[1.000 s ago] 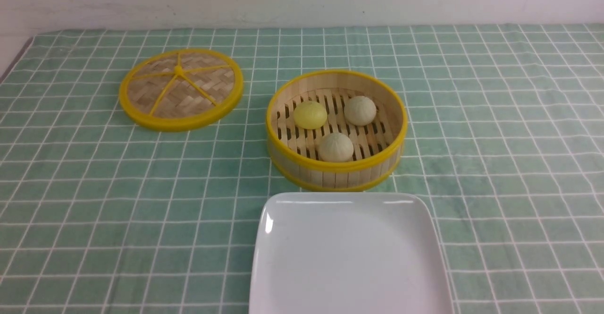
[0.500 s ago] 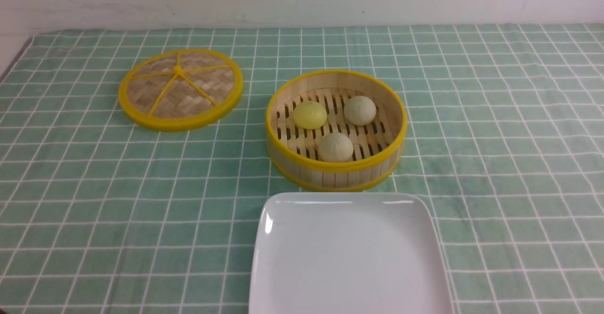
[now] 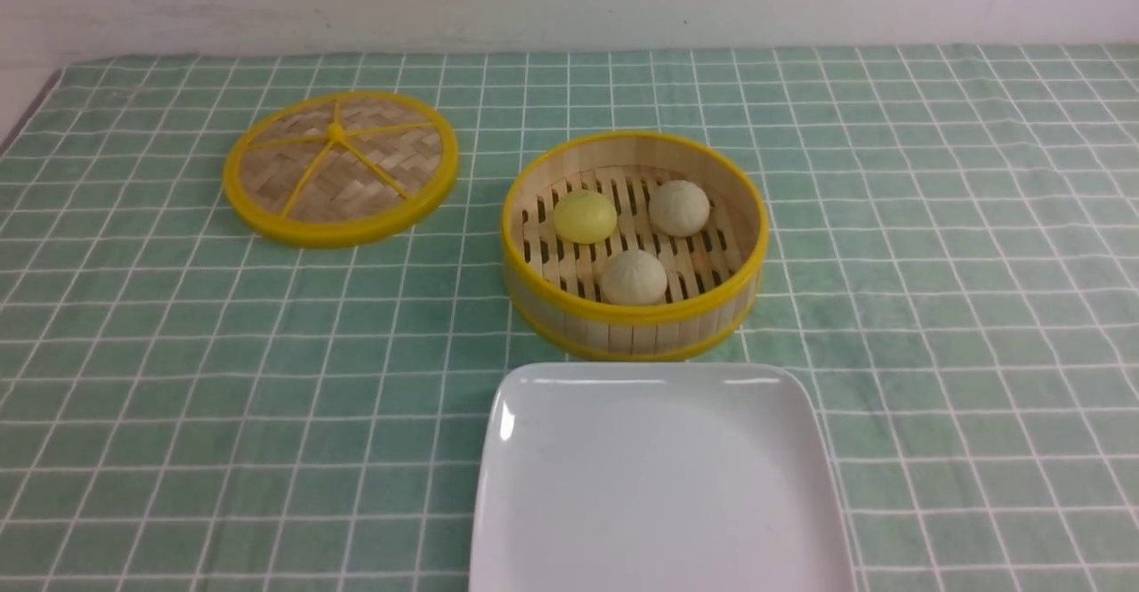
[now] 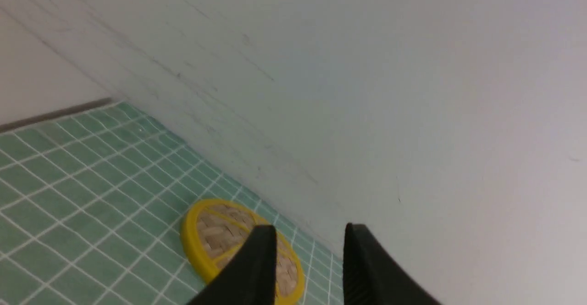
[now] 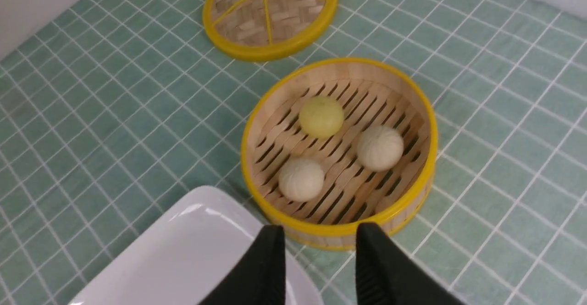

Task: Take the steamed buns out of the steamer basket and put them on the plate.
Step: Use the right arm to grab the steamed stuffed bun that is closest to it

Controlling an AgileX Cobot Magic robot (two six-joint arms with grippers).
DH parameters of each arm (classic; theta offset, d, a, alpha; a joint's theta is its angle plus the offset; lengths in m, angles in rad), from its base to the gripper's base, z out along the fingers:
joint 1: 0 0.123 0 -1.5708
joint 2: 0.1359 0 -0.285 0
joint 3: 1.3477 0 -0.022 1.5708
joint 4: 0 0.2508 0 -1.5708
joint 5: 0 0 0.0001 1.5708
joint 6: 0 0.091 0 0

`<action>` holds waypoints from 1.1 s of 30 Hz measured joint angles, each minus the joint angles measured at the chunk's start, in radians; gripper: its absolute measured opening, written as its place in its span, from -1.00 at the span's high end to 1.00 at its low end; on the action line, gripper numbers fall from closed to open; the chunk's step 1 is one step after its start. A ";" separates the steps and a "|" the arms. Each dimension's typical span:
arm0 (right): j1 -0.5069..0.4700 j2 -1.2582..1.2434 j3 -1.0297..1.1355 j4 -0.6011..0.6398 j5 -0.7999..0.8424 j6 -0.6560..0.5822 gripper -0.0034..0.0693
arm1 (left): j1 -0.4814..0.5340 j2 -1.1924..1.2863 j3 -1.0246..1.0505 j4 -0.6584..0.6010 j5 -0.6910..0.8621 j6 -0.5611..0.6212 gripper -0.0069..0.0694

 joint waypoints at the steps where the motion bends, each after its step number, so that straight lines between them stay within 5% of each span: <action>1: 0.021 0.063 -0.057 -0.006 0.001 -0.005 0.25 | 0.000 0.051 -0.019 -0.106 0.000 0.116 0.19; 4: 0.074 0.170 -0.182 -0.033 0.002 -0.011 0.25 | 0.000 0.181 -0.074 -0.371 0.020 0.411 0.19; 5: 0.077 0.175 -0.197 -0.038 0.002 -0.011 0.25 | 0.000 0.190 -0.074 -0.387 0.020 0.411 0.19; 6: 0.106 0.214 -0.248 -0.059 0.004 -0.013 0.25 | 0.000 0.257 -0.112 -0.512 0.051 0.591 0.19; 11: 0.189 0.256 -0.316 -0.182 0.007 -0.015 0.25 | 0.000 0.483 -0.237 -0.824 0.209 1.121 0.19; 13: 0.222 0.257 -0.317 -0.243 0.010 -0.005 0.25 | 0.000 0.553 -0.276 -0.936 0.266 1.234 0.19; 20: 0.293 0.329 -0.326 -0.378 0.016 0.081 0.25 | 0.000 0.741 -0.348 -1.058 0.439 1.432 0.19; 33: 0.344 0.545 -0.326 -0.403 -0.047 0.086 0.20 | 0.000 0.813 -0.358 -0.974 0.507 1.476 0.19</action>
